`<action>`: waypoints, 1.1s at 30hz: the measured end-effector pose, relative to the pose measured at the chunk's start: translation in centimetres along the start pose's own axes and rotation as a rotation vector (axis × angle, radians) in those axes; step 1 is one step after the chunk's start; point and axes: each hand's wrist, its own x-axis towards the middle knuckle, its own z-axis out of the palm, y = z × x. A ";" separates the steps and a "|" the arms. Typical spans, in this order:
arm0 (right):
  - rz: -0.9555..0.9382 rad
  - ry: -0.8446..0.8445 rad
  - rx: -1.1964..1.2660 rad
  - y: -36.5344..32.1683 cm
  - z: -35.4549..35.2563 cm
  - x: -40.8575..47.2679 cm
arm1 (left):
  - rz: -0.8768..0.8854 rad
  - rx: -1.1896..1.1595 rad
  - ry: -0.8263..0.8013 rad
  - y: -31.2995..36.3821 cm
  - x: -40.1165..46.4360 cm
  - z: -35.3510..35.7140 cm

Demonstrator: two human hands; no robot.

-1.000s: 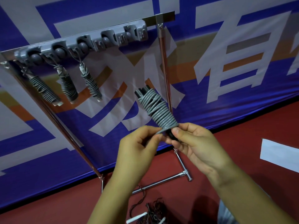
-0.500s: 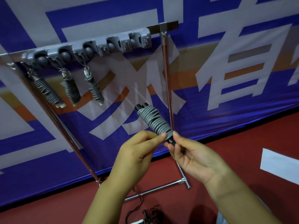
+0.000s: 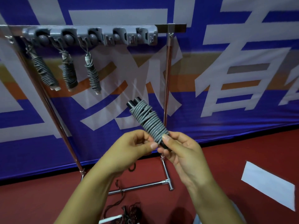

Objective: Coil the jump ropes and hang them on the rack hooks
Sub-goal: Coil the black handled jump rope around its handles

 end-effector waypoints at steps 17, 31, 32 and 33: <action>-0.017 -0.133 -0.047 -1.2 0.4 -0.2 | 0.300 0.118 0.160 0.0 -0.6 0.0; 0.119 -0.103 -0.064 0.3 0.7 0.1 | 0.198 -0.154 0.251 2.1 -0.5 1.2; -0.018 -0.081 -0.178 0.5 0.8 -0.2 | 0.193 -0.158 0.270 2.3 -0.5 1.3; -0.130 -0.072 -0.256 0.7 0.8 -0.4 | 0.182 -0.170 0.287 2.6 -0.6 1.5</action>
